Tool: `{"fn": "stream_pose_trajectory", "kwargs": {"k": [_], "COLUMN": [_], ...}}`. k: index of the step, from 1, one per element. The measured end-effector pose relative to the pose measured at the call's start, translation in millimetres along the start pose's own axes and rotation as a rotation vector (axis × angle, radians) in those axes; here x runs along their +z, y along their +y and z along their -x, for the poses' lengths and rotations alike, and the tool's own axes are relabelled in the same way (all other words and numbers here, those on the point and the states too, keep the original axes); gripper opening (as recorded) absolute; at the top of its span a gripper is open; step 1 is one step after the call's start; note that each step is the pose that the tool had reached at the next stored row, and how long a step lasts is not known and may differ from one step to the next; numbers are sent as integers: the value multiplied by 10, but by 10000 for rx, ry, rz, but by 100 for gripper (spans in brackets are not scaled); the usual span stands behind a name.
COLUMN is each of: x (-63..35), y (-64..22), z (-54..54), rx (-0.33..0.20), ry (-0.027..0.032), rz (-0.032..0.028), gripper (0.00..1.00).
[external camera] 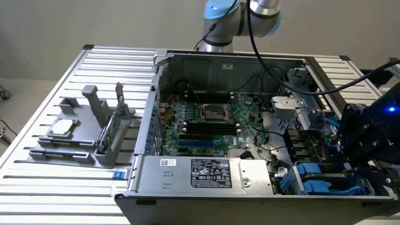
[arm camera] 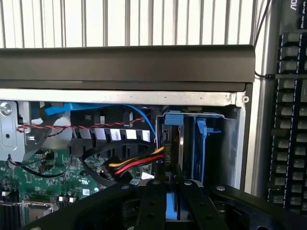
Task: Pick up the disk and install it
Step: 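Insert the first disk wire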
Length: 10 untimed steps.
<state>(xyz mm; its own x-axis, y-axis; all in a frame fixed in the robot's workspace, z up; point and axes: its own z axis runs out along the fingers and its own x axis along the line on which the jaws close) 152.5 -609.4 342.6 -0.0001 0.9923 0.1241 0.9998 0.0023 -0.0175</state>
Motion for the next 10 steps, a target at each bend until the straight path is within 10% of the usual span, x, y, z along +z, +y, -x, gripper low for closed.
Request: {"fn": "stream_pose_trajectory", "kwargs": {"k": [10], "x": [14], "y": [22], "z": [-25], "rx": [123], "ry": [-122], "rz": [3], "gripper": [16]}}
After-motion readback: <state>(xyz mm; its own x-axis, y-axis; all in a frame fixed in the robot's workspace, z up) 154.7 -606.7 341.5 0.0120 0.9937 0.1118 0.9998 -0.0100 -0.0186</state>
